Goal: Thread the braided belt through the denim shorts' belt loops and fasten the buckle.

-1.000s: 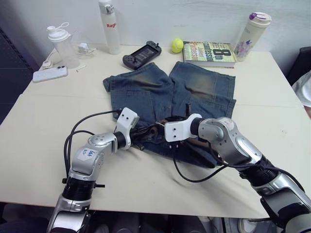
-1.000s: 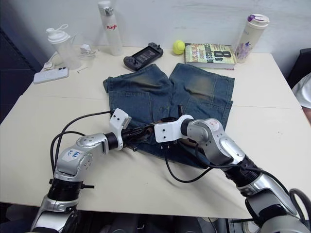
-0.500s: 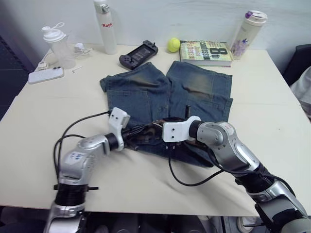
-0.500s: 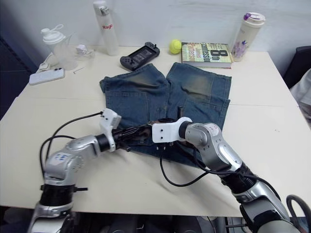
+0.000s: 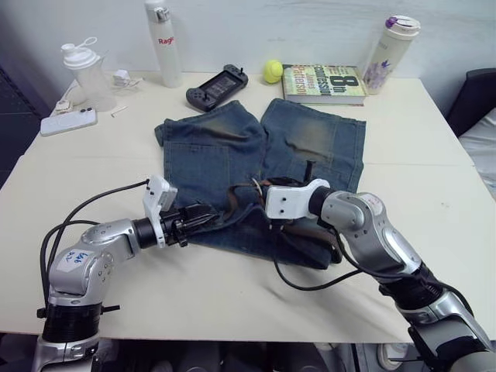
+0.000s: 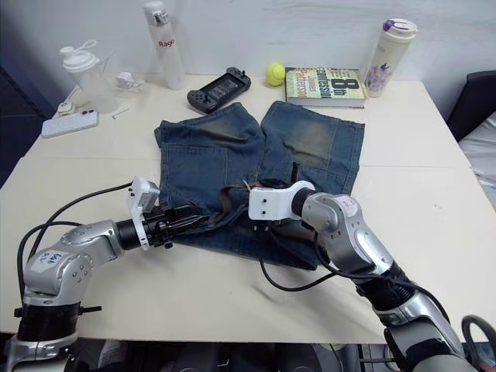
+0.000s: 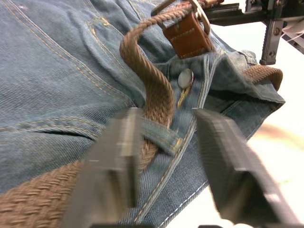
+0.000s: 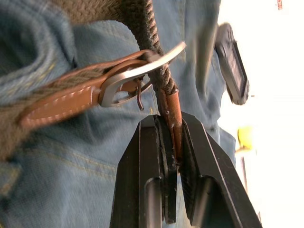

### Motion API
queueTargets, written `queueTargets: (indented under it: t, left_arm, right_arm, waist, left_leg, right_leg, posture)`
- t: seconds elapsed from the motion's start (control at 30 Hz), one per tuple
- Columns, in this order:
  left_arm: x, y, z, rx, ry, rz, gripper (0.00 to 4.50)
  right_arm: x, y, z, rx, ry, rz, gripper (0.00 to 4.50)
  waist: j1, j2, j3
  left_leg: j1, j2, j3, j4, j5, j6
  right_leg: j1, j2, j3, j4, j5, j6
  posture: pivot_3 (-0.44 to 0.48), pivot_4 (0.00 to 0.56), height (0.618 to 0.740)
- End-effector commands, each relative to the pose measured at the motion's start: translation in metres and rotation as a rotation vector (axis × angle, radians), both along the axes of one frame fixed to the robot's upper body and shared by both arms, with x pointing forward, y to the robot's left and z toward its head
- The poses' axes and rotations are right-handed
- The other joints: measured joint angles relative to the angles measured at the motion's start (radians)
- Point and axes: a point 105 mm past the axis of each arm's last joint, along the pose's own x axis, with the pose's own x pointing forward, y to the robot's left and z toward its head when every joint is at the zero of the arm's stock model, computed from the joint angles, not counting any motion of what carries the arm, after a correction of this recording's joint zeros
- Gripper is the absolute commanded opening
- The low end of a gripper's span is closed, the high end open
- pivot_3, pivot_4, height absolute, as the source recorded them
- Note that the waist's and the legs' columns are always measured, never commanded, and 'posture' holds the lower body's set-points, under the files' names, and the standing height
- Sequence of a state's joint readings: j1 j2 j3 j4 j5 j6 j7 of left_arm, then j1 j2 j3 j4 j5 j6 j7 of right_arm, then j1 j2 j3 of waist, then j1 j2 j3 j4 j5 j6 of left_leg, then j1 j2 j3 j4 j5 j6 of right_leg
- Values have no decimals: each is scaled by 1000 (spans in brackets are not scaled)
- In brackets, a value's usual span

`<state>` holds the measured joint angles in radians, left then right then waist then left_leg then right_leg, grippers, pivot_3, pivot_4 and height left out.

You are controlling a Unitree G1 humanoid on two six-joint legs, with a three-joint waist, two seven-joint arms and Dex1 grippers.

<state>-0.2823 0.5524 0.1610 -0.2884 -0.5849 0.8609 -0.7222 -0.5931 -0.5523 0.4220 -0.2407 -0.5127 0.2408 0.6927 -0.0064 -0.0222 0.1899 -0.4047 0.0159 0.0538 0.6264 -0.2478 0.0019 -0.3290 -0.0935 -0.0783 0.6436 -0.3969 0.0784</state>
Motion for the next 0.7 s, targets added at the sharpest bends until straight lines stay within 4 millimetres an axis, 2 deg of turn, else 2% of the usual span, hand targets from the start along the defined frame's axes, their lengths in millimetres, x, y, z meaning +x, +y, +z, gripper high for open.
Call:
queueTargets:
  t: [0.03, 0.13, 0.23, 0.33, 0.43, 0.5, 0.6, 0.7]
  left_arm:
    - [-5, 12, 23, -9, -96, -15, 3650]
    - [6, 29, 39, -1, -143, 5, 3650]
    - [25, 44, 50, 32, -182, 16, 2904]
    - [51, 44, 43, 123, -209, -23, 1495]
    - [66, 34, 20, 280, -220, -121, 287]
    - [74, 31, -1, 386, -211, -170, 114]
    - [75, 29, -17, 451, -200, -242, 114]
    - [74, 37, -40, 552, -161, -285, 114]
  right_arm:
    - [-2, 0, 12, 28, -52, -3, 0]
    - [-2, 0, 11, 34, -49, -7, 0]
    - [-3, 0, 12, 44, -54, -9, 0]
    - [-7, 0, 17, 57, -74, 8, 0]
    - [-11, -4, 20, 53, -89, 14, 0]
    - [-15, -8, 24, 52, -103, 17, 0]
    - [-19, -13, 31, 55, -120, 15, 0]
    - [-23, -28, 43, 51, -153, -4, 0]
  waist:
    - [-3, 0, 0]
    - [0, 0, 0]
    - [5, 0, 0]
    - [9, 0, 0]
    - [7, 0, 0]
    - [5, 0, 0]
    - [1, 0, 0]
    - [3, -1, 1]
  left_leg:
    - [0, 0, 0, 0, 0, 0]
    - [0, 0, 0, 0, 0, 0]
    - [0, 0, 0, 0, 0, 0]
    - [0, -1, 0, 0, 0, 0]
    - [-1, -2, 1, 0, 0, 1]
    - [-1, -2, 2, 0, 0, 1]
    - [-2, -1, 5, 0, 0, 1]
    - [-4, 0, 9, 1, 0, 1]
  right_leg:
    - [0, 0, 0, 0, 0, 0]
    - [0, 0, 0, 0, 0, 0]
    - [-1, 0, 0, 0, 0, 0]
    - [-1, -1, 0, 0, 0, 0]
    - [-1, -1, 0, 3, 0, 0]
    - [-2, 0, 0, 3, 0, 0]
    - [-5, 0, 1, 5, 0, 0]
    - [-12, 0, 2, 11, 0, 0]
  posture:
    - [0, 150, 740]
    - [0, 150, 740]
    - [0, 150, 740]
    - [0, 150, 740]
    - [0, 150, 740]
    - [0, 150, 740]
    - [0, 150, 740]
    - [0, 150, 740]
